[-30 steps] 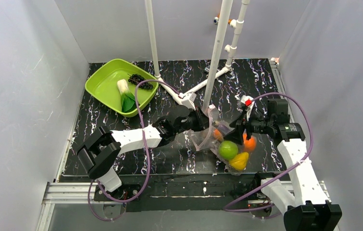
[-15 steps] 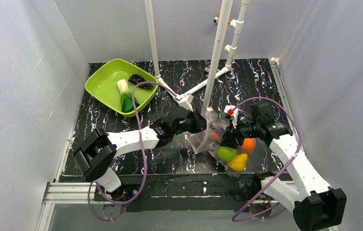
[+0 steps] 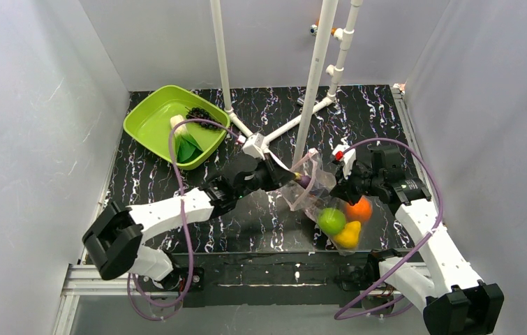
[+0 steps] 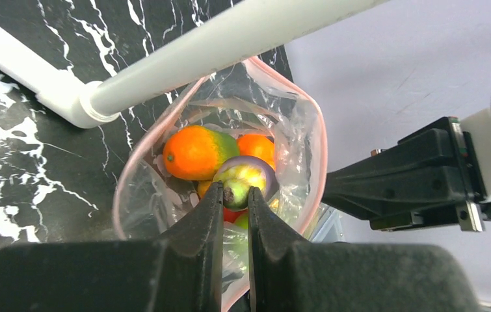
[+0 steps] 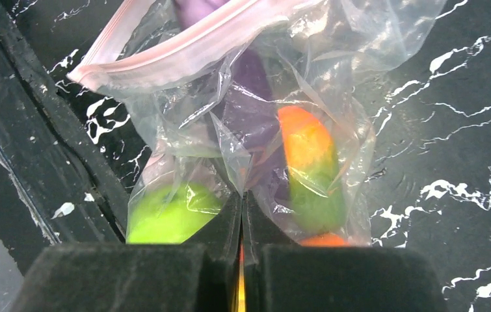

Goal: Open the zip-top bag and remove the fake food
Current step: Pick up the fake vegetable from the zipper food storage bag.

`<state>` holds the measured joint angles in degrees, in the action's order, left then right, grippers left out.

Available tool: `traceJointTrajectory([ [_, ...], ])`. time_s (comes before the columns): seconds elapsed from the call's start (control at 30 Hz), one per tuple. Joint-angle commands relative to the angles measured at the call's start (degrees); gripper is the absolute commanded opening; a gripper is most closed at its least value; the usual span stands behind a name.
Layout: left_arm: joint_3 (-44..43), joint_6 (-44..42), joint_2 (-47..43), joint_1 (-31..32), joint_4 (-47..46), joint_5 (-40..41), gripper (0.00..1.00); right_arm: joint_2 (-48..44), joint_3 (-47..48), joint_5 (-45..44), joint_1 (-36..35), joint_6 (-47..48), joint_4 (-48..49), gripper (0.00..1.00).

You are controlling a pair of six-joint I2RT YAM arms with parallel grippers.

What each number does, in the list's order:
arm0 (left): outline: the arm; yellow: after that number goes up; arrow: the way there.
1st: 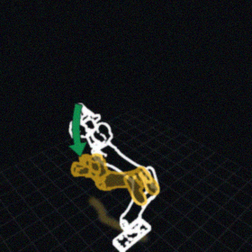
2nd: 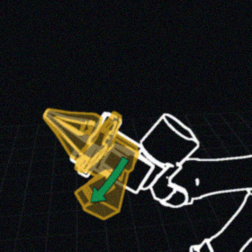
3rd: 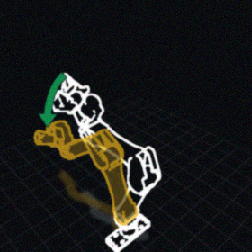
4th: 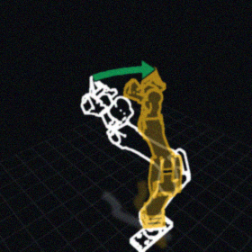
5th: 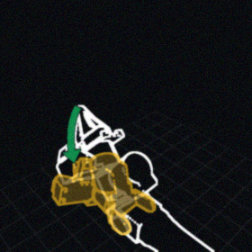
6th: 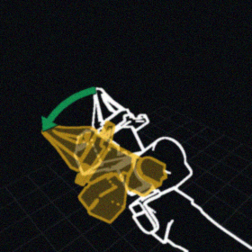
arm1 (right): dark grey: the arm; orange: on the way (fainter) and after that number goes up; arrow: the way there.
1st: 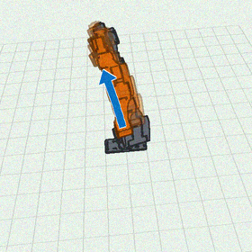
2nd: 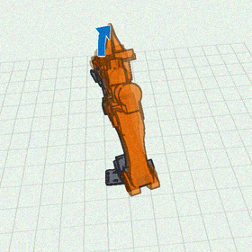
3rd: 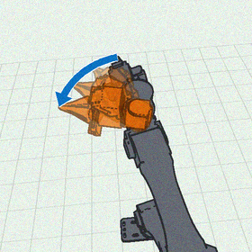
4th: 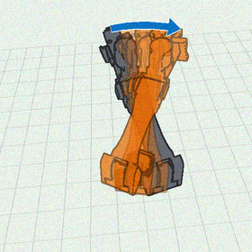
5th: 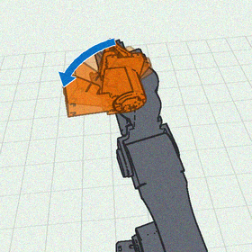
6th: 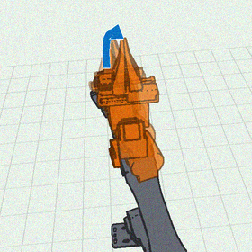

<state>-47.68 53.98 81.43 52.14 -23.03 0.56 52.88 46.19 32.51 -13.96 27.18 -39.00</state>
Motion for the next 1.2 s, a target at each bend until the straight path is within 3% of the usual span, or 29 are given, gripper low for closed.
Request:
traceJointTrajectory([
  [0.0,3.0,-1.0,-7.2,-1.6,2.5,0.8,0.00,-1.0,2.7,-1.4,0.9,0.0,2.2,0.01],
  [0.33,4.3,-5.3,-16.0,-5.6,7.6,-0.2,0.00,-1.1,2.0,3.6,0.9,1.5,0.7,0.01],
  [0.63,1.2,-12.8,-23.9,-9.9,18.1,-2.5,0.00,-1.2,1.4,3.9,1.0,1.5,1.1,0.01],
  [1.17,-6.5,-27.1,-32.3,-16.0,34.6,2.9,0.00,-1.4,1.0,4.4,1.6,1.3,1.5,0.01],
])
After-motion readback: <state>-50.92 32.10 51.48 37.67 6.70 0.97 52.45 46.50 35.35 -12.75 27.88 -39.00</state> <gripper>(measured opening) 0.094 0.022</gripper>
